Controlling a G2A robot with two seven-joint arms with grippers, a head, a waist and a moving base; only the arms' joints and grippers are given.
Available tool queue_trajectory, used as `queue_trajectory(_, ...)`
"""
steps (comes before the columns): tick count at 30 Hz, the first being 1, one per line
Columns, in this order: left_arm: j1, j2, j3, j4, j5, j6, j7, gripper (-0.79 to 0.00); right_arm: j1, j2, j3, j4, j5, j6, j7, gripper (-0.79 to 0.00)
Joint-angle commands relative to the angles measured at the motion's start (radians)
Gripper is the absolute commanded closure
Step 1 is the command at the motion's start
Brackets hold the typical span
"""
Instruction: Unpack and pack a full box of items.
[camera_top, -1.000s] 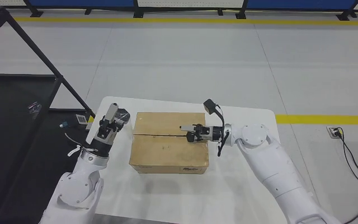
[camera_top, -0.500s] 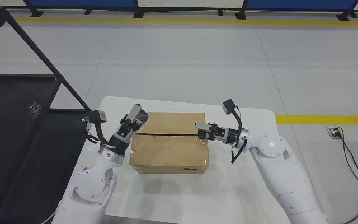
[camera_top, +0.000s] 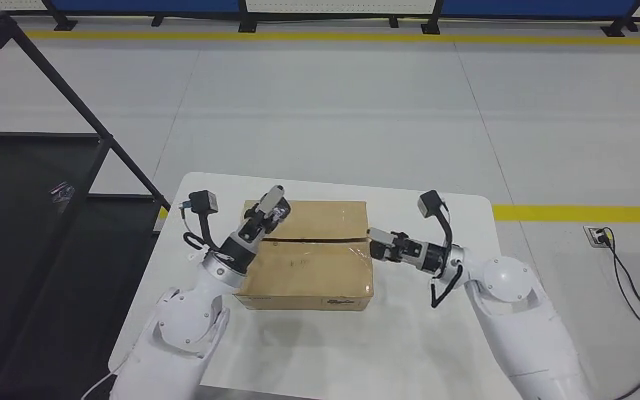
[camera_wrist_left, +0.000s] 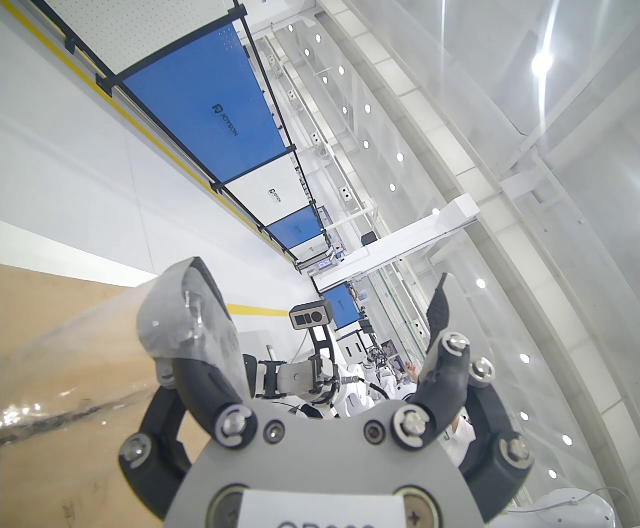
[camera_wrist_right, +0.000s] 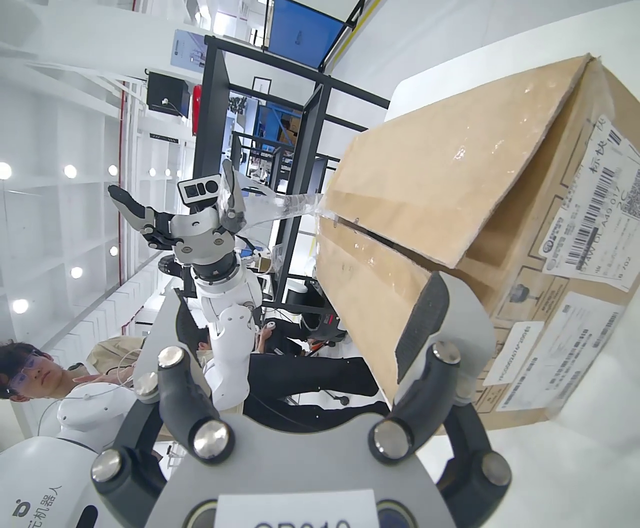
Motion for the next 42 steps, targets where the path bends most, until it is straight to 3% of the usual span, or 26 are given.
queue_trajectory(1,0.0,-0.001,0.002,-0.001,0.003,0.0,0.0,-0.785,-0.003,0.002,0.001,-0.003,0.002,0.003,-0.001,-0.785)
queue_trajectory(14,0.029,-0.005,0.007,-0.044,0.039,0.002,-0.043,-0.785,-0.025,0.007,-0.005,-0.016,0.032,-0.014,-0.054,-0.785)
queue_trajectory(26,-0.044,-0.025,0.089,0.037,0.066,0.029,-0.065,-0.785,-0.101,0.02,0.021,-0.078,0.034,-0.027,-0.094,-0.785)
queue_trajectory(28,-0.056,-0.029,0.103,0.051,0.067,0.032,-0.061,-0.785,-0.163,-0.008,-0.135,-0.191,-0.024,0.003,-0.248,-0.785)
queue_trajectory(30,-0.071,-0.034,0.117,0.069,0.066,0.036,-0.055,-0.785,-0.17,-0.019,-0.18,-0.213,-0.065,0.031,-0.349,-0.785)
queue_trajectory(42,-0.135,-0.063,0.179,0.149,0.063,0.039,-0.023,-0.785,-0.253,-0.017,-0.163,-0.263,-0.122,-0.006,-0.463,-0.785)
